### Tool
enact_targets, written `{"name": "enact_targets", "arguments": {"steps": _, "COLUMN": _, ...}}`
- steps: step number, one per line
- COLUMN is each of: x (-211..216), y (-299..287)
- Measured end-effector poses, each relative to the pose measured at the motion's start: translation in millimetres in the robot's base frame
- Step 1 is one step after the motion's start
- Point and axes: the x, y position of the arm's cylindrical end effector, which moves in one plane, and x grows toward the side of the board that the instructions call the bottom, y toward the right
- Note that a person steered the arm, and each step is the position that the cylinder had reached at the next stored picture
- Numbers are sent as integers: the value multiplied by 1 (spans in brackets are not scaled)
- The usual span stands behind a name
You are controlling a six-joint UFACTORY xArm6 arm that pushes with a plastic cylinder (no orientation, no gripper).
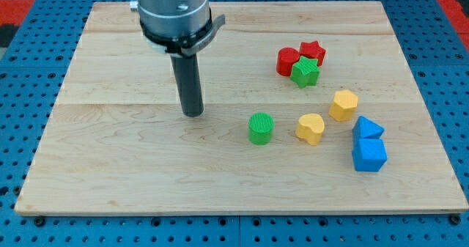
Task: Push the green circle towards the bottom right
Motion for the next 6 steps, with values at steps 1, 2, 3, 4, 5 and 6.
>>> {"name": "enact_targets", "arguments": {"steps": 1, "x": -2, "y": 26}}
{"name": "enact_targets", "arguments": {"steps": 2, "x": 4, "y": 67}}
{"name": "enact_targets", "arguments": {"steps": 3, "x": 23, "y": 87}}
{"name": "enact_targets", "arguments": {"steps": 4, "x": 47, "y": 100}}
{"name": "enact_targets", "arguments": {"steps": 5, "x": 56, "y": 104}}
{"name": "enact_targets", "arguments": {"steps": 6, "x": 63, "y": 96}}
